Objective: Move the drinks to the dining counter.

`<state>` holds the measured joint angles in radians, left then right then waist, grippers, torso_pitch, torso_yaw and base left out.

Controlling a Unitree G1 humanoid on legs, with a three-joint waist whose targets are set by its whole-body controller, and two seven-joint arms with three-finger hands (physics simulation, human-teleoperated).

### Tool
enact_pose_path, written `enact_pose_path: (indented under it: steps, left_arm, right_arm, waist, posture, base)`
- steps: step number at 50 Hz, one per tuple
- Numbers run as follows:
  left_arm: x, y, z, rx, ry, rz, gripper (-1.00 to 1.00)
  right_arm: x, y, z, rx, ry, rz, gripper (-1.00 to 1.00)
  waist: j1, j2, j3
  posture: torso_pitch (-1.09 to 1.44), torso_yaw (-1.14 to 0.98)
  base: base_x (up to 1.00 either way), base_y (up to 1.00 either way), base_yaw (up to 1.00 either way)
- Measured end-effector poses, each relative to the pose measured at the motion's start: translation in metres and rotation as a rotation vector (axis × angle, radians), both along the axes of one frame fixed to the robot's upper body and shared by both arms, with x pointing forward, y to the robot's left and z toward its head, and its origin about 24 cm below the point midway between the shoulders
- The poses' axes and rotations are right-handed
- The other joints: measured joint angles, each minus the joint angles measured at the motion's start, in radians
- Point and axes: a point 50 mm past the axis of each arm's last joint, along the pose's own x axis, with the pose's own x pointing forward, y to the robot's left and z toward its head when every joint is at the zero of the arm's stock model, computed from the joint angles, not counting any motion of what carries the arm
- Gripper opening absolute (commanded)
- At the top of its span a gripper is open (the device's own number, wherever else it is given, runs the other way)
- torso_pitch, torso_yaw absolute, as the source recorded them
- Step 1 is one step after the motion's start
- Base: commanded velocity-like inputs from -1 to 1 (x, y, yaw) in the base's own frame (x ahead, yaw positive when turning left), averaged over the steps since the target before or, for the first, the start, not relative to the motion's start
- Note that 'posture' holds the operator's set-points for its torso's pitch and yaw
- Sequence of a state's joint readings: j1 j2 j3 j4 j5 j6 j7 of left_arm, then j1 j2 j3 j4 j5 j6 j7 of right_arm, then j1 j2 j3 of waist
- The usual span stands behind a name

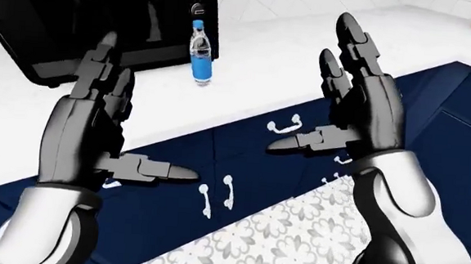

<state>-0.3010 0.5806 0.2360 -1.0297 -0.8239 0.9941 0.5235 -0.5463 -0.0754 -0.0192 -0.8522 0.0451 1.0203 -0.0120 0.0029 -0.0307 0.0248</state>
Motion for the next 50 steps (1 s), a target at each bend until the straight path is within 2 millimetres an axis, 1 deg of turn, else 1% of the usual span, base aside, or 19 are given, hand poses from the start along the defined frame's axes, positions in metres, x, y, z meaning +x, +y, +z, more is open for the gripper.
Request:
enact_pose_path:
  steps: [2,5,8,10,13,21,23,25,29,32,34,38,41,43,45,46,47,48,50]
  left_arm:
    - [-0.0001,-0.0043,-0.0040,0.003,0.023,-0.029,1.00]
    - [0.0003,-0.0043,-0.0044,0.008,0.027,-0.029,1.00]
    - [0.0001,-0.0015,-0.0017,0.007,0.007,-0.007,1.00]
    - [0.0009,-0.0030,-0.0003,0.006,-0.001,-0.018,1.00]
    - [-0.0007,-0.0041,-0.0019,0.005,-0.001,-0.031,1.00]
    - [0.0000,0.0009,-0.0039,0.001,0.011,-0.002,1.00]
    - [-0.0011,0.0025,-0.0039,0.003,0.007,0.011,1.00]
    - [-0.0011,0.0023,-0.0017,0.001,-0.008,0.014,1.00]
    - [0.0001,0.0001,-0.0030,0.004,0.004,-0.007,1.00]
    - [0.0001,0.0011,-0.0036,0.003,0.012,-0.009,1.00]
    - [-0.0002,0.0016,-0.0026,0.003,0.007,-0.007,1.00]
    - [-0.0005,0.0019,-0.0024,0.006,0.012,-0.006,1.00]
    - [-0.0028,0.0015,0.0016,0.011,-0.011,-0.005,1.00]
    - [-0.0036,0.0009,0.0033,0.010,-0.019,-0.007,1.00]
    - [-0.0037,0.0004,0.0038,0.008,-0.021,-0.009,1.00]
    - [-0.0033,0.0006,0.0042,0.008,-0.022,-0.007,1.00]
    - [-0.0028,0.0011,0.0028,0.004,-0.015,-0.002,1.00]
    - [-0.0023,0.0016,0.0006,0.003,-0.001,0.003,1.00]
    - [-0.0010,0.0014,-0.0011,0.006,0.014,0.003,1.00]
  right_arm:
    - [0.0020,-0.0051,-0.0043,0.004,0.026,-0.033,1.00]
    - [0.0014,-0.0041,-0.0022,0.008,0.014,-0.031,1.00]
    - [-0.0023,-0.0001,0.0005,0.021,-0.010,0.011,1.00]
    - [-0.0040,-0.0028,0.0004,0.031,-0.016,0.005,1.00]
    - [-0.0028,-0.0057,-0.0003,0.039,-0.013,-0.015,1.00]
    - [-0.0005,0.0008,-0.0042,0.033,0.011,0.018,1.00]
    - [0.0008,0.0028,-0.0033,0.032,0.010,0.026,1.00]
    - [0.0006,0.0031,-0.0021,0.028,0.002,0.027,1.00]
    - [-0.0003,-0.0023,-0.0023,0.034,-0.002,-0.010,1.00]
    - [0.0009,-0.0048,-0.0034,0.033,0.004,-0.038,1.00]
    - [0.0016,-0.0047,-0.0034,0.030,0.005,-0.046,1.00]
    - [0.0023,-0.0039,-0.0045,0.023,0.012,-0.046,1.00]
    - [-0.0004,-0.0042,0.0006,0.027,-0.019,-0.045,1.00]
    - [-0.0018,-0.0047,0.0028,0.030,-0.035,-0.046,1.00]
    - [-0.0017,-0.0051,0.0036,0.032,-0.041,-0.046,1.00]
    - [-0.0016,-0.0046,0.0037,0.033,-0.041,-0.044,1.00]
    - [-0.0012,-0.0035,0.0016,0.033,-0.031,-0.039,1.00]
    - [-0.0001,-0.0022,-0.0010,0.028,-0.014,-0.032,1.00]
    - [0.0022,-0.0013,-0.0040,0.023,0.010,-0.025,1.00]
  waist:
    - [-0.007,0.002,0.013]
    - [0.006,0.025,0.015]
    - [0.005,0.020,0.020]
    - [0.003,0.015,0.020]
    - [0.009,0.022,0.022]
    - [0.021,0.032,0.026]
    - [0.025,0.027,0.022]
    - [0.011,0.032,0.028]
    - [-0.010,0.044,0.052]
    - [-0.017,0.049,0.058]
    - [-0.020,0.054,0.059]
    - [-0.009,0.071,0.036]
    - [-0.010,0.086,0.031]
    - [-0.014,0.103,0.032]
    - [-0.019,0.131,0.032]
    - [-0.018,0.136,0.028]
    - [-0.018,0.125,0.034]
    - [-0.020,0.123,0.034]
    - [-0.019,0.116,0.028]
  posture:
    - [0.00,0.00]
    - [0.00,0.00]
    - [0.00,0.00]
    - [0.00,0.00]
    - [0.00,0.00]
    - [0.00,0.00]
    - [0.00,0.00]
    - [0.00,0.00]
    - [0.00,0.00]
    - [0.00,0.00]
    - [0.00,0.00]
    - [0.00,0.00]
    - [0.00,0.00]
    - [0.00,0.00]
    - [0.00,0.00]
    - [0.00,0.00]
    - [0.00,0.00]
    - [0.00,0.00]
    - [0.00,0.00]
  base:
    - [0.00,-0.55,0.00]
    - [0.00,-0.22,0.00]
    - [0.00,0.00,0.20]
    - [0.00,0.00,0.95]
    - [0.00,0.00,1.00]
    - [0.00,0.00,0.98]
    - [0.00,0.11,0.00]
    - [0.00,0.00,0.00]
    - [0.00,0.00,0.00]
    - [0.00,0.00,0.00]
    - [0.06,0.02,0.00]
    - [0.21,0.09,0.00]
    - [0.22,0.10,0.00]
    - [0.23,0.09,0.00]
    - [0.23,0.10,0.00]
    - [0.23,0.10,0.00]
    - [0.24,0.10,0.00]
    - [0.25,0.09,0.00]
    - [0.26,0.10,0.00]
